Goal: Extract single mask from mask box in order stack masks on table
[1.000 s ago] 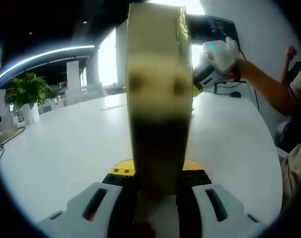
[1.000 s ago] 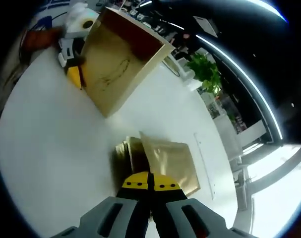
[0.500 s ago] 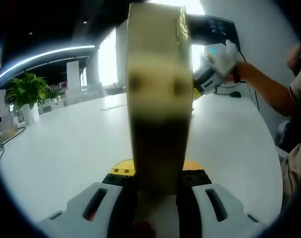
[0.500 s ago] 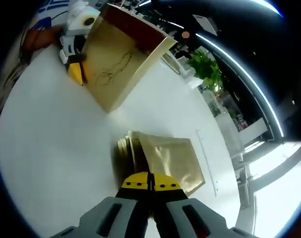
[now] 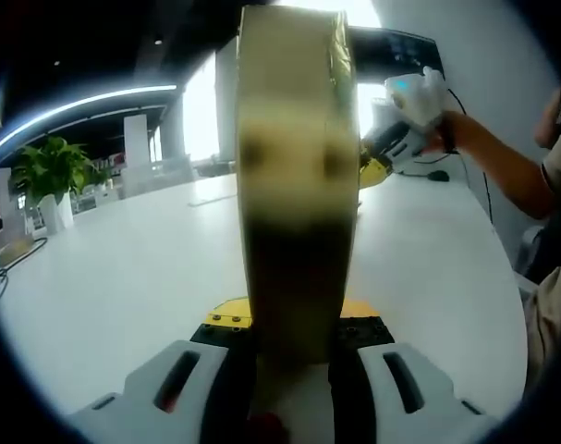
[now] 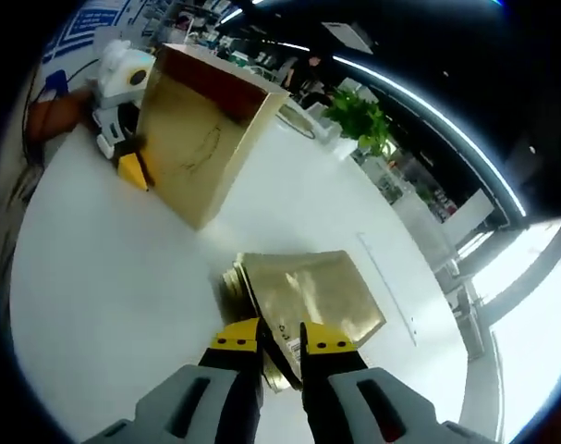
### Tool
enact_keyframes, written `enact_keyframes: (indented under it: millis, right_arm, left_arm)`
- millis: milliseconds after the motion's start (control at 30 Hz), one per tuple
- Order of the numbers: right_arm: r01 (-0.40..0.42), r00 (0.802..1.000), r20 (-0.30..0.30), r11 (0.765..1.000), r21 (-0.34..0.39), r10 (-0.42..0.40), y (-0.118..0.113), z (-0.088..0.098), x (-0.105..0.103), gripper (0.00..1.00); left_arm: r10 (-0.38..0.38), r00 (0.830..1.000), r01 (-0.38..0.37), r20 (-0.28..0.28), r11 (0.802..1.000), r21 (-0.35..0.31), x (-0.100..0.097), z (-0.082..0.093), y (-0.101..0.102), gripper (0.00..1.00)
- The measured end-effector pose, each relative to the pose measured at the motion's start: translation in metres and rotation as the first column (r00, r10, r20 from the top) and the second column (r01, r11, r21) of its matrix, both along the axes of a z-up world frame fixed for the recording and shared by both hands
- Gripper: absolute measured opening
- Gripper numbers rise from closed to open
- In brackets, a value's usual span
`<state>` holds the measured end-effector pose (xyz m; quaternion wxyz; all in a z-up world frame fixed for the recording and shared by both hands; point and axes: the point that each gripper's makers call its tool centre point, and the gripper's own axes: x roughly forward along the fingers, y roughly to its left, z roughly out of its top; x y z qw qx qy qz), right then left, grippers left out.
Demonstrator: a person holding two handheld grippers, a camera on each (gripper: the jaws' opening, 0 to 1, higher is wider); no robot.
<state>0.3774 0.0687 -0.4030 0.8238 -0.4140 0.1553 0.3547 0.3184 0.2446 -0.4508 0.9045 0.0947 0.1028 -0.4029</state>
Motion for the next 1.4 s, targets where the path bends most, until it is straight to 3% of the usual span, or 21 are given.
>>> enact_keyframes:
  millis: [133, 233, 567, 700, 967, 1200, 1333, 1400]
  right_arm:
    - [0.058, 0.998, 0.015, 0.997, 0.056, -0.059, -0.011, 0.007, -0.001, 0.04]
    - [0.125, 0.992, -0.014, 0.984, 0.128, -0.124, -0.018, 0.009, -0.006, 0.00]
    - [0.161, 0.987, -0.026, 0.965, 0.209, -0.159, -0.034, -0.003, -0.023, 0.00]
    - [0.202, 0.979, -0.049, 0.929, 0.309, -0.197, -0.037, -0.006, -0.033, 0.00]
    - [0.239, 0.970, -0.060, 0.870, 0.432, -0.236, -0.048, -0.009, -0.044, 0.00]
    - [0.208, 0.975, -0.035, 0.837, 0.506, -0.221, -0.047, -0.006, -0.054, 0.00]
    - [0.213, 0.972, -0.050, 0.763, 0.610, -0.231, -0.043, -0.004, -0.058, 0.00]
    - [0.250, 0.961, -0.087, 0.695, 0.674, -0.262, -0.045, -0.005, -0.059, 0.00]
  left_arm:
    - [0.000, 1.000, 0.000, -0.001, 1.000, 0.000, 0.000, 0.000, 0.000, 0.20]
    - [0.001, 1.000, -0.001, -0.002, 1.000, -0.001, 0.000, 0.000, 0.000, 0.20]
    - [0.002, 1.000, -0.002, -0.007, 1.000, -0.003, -0.001, 0.000, -0.001, 0.20]
    - [0.001, 1.000, -0.001, -0.008, 1.000, -0.005, -0.001, 0.000, -0.001, 0.20]
    - [0.003, 1.000, -0.003, -0.012, 1.000, -0.007, -0.001, 0.000, -0.001, 0.20]
    - [0.001, 1.000, -0.001, -0.011, 1.000, -0.006, 0.001, -0.001, 0.000, 0.20]
    - [0.002, 1.000, -0.002, -0.009, 1.000, -0.006, 0.001, -0.001, 0.000, 0.20]
    - [0.001, 1.000, -0.001, -0.006, 1.000, -0.005, 0.001, -0.001, 0.000, 0.20]
